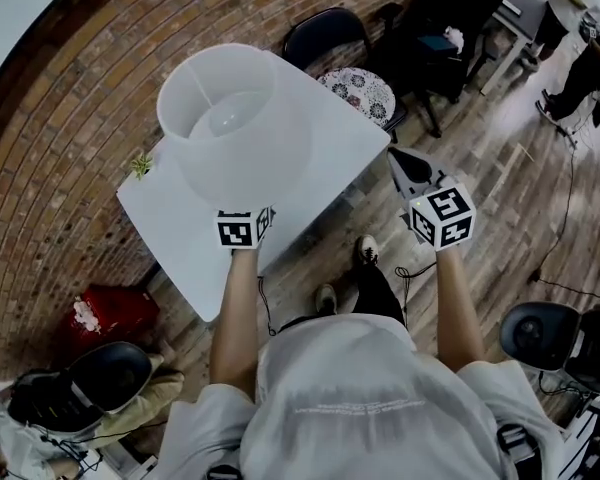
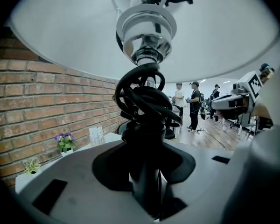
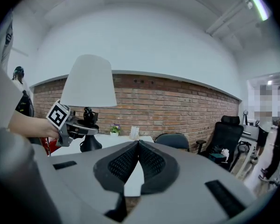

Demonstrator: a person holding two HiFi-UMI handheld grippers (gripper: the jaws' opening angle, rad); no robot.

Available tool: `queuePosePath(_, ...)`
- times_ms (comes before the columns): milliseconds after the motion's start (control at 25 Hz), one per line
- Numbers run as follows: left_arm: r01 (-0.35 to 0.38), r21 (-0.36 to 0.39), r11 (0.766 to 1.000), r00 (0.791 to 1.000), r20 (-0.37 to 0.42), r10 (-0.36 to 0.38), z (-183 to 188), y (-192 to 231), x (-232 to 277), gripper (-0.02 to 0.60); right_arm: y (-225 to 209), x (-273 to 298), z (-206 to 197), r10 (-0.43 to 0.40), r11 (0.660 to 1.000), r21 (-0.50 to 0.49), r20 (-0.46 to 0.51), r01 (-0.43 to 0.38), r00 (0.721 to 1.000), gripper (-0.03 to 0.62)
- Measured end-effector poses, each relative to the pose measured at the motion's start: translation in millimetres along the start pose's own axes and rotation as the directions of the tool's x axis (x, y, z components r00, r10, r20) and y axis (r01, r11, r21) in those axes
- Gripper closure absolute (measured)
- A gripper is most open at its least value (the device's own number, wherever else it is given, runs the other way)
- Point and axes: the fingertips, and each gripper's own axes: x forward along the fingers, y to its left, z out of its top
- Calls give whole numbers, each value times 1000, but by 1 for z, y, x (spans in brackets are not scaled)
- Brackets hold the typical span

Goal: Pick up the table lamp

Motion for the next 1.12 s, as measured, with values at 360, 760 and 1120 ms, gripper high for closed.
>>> queuePosePath(360,-10,-5,1000,1000,14,10,12,7,-59,451,35,-7,36,-1,996,-85,43,5,999,592)
queuePosePath(760,6,23,1000,999,52,-7,38,-4,-109,451,64,-21,66,49,992,-124,77,-39,996,592)
queuePosePath(1120,13,37,999,997,79,-16,53,-9,-127,450,80,-23,82,87,986,-149,89,-73,992,592)
